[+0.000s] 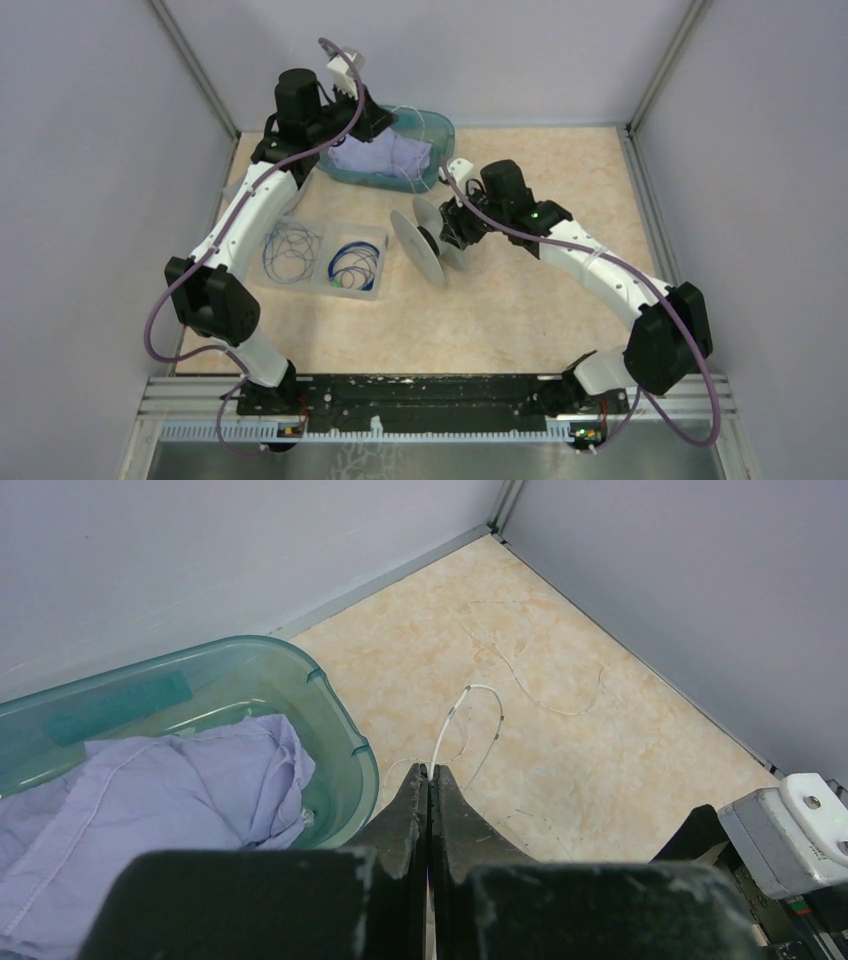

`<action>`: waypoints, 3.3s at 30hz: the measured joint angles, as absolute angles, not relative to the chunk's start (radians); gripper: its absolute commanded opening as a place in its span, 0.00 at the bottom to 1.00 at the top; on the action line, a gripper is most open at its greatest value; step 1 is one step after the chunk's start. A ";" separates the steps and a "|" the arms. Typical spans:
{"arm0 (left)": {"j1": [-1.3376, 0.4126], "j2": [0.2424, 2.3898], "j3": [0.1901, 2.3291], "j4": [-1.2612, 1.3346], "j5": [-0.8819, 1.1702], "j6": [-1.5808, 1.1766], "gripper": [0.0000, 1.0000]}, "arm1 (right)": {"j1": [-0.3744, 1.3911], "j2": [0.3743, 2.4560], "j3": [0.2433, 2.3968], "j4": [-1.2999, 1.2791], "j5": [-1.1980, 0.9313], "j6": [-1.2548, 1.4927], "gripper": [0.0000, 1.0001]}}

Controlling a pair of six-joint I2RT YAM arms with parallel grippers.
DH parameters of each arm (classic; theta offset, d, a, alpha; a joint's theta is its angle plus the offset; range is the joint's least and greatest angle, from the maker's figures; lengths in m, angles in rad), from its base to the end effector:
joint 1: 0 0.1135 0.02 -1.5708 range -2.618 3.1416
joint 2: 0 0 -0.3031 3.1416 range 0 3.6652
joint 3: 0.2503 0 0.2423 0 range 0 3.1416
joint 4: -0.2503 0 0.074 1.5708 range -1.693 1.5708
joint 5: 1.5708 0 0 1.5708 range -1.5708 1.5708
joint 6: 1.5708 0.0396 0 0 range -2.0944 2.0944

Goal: Wrap the cables
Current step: Wrap the cable around the cable reel.

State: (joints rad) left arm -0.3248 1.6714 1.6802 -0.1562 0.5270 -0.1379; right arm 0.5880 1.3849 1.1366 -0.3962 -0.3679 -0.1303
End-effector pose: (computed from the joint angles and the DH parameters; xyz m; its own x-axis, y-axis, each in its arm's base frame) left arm 0.3649 -0.1439 0.4613 -0.2406 -0.0444 -0.9696 0.7211 0.6605 -0.2091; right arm 0.2375 0.1755 0.3452 -0.3973 -0.4106 -0.8207 -0.8153 0.5684 0.1104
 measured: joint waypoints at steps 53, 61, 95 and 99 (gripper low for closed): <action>-0.331 1.671 1.667 -0.031 0.806 -0.385 0.00 | 0.337 1.517 1.232 -0.199 -0.865 -0.062 0.68; -0.331 1.669 1.655 0.013 0.839 -0.445 0.00 | 0.402 1.574 1.204 -0.162 -0.873 -0.037 0.16; -0.266 1.526 1.389 -0.256 0.926 0.300 0.28 | 0.337 1.300 1.326 -0.819 -0.820 -0.425 0.00; -0.266 1.523 1.391 -0.369 0.949 0.447 0.58 | 0.341 1.302 1.351 -0.850 -0.837 -0.439 0.00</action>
